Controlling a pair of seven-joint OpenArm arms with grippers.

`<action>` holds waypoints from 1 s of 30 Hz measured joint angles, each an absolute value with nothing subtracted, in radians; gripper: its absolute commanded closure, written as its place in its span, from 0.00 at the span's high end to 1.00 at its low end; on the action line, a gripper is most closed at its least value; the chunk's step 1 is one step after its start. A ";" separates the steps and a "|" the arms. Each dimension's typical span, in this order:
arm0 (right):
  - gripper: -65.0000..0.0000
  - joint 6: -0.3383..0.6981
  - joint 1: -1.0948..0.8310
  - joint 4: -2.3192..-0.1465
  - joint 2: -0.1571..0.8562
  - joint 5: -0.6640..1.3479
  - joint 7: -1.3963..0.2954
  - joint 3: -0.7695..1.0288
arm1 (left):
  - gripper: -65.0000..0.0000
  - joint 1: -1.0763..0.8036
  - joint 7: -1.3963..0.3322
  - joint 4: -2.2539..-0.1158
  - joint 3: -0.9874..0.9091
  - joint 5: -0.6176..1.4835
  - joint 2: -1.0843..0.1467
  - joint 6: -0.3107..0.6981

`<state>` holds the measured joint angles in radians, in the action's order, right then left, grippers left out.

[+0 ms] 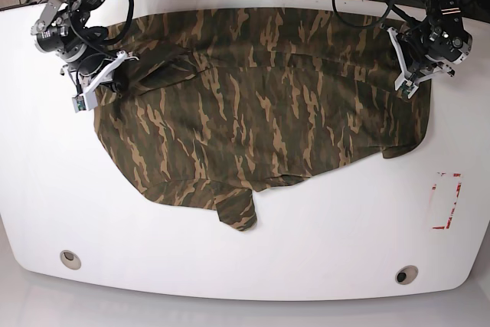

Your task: Layout the t-shirt on the table in an organized manner, then fold the t-shirt properly

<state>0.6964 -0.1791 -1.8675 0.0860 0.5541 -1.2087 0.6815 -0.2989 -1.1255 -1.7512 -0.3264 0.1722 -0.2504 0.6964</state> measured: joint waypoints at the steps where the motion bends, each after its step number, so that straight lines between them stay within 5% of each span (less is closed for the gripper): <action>1: 0.00 0.697 -0.179 -1.868 0.088 0.553 -1.209 0.683 | 0.23 -0.299 -1.126 -1.751 -0.326 0.173 -0.250 0.696; 5: 0.03 0.697 -0.182 -1.856 0.105 0.546 -1.209 0.684 | 0.23 -0.299 -1.126 -1.751 -0.326 0.173 -0.251 0.696; 8: 0.15 0.699 -0.175 -1.810 0.126 0.517 -1.203 0.684 | 0.23 -0.299 -1.125 -1.751 -0.326 0.173 -0.250 0.696; 16: 0.65 0.696 -0.184 -1.731 0.152 0.423 -1.160 0.695 | 0.23 -0.299 -1.125 -1.751 -0.326 0.170 -0.250 0.696; 21: 0.86 0.697 -0.233 -1.838 0.147 0.435 -1.171 0.762 | 0.23 -0.299 -1.125 -1.751 -0.326 0.170 -0.250 0.697; 30: 0.87 0.700 -0.308 -1.980 0.119 0.435 -1.184 0.816 | 0.23 -0.299 -1.125 -1.750 -0.326 0.170 -0.250 0.697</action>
